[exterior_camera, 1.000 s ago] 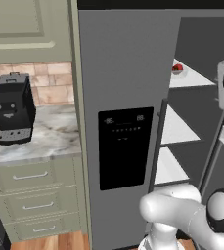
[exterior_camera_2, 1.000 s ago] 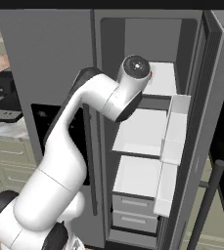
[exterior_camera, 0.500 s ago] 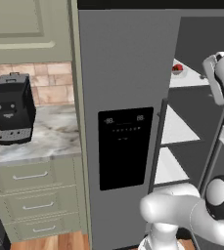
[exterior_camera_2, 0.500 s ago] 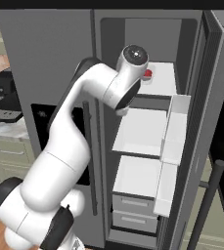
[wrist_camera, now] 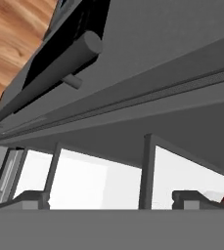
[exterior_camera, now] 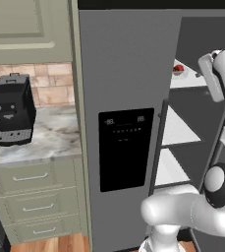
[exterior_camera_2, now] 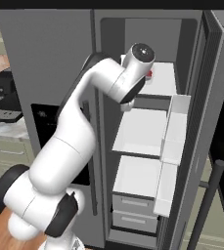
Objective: Place the tupperware containing the steak and bell pepper meal in the microwave. Close the microwave door and press the start button to reheat the meal.
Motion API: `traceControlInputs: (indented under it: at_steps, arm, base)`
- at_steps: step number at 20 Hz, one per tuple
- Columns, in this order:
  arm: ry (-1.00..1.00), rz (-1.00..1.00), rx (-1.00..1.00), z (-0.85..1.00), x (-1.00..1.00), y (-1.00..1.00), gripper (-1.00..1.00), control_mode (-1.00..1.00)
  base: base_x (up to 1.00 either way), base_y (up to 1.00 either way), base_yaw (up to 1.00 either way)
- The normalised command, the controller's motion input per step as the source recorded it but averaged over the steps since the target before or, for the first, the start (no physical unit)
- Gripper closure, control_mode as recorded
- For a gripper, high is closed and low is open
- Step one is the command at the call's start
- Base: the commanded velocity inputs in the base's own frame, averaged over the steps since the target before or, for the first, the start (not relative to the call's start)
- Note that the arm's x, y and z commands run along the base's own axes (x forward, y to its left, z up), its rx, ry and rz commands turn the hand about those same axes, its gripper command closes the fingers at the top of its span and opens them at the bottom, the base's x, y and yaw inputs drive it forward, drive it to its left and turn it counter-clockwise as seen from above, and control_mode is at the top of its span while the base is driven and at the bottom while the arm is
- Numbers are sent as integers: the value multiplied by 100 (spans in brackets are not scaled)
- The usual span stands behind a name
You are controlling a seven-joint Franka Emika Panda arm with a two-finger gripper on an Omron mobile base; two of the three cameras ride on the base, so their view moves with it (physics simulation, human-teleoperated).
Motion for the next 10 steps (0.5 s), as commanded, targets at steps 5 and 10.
traceControlInputs:
  at_steps: [5, 10]
  arm:
    - [-5, 9, 0, 0, 19, 0, -100, -100]
    - [-4, 7, 0, 0, 26, -2, -100, -100]
  base:
    - [0, 0, 0]
    - [0, 0, 0]
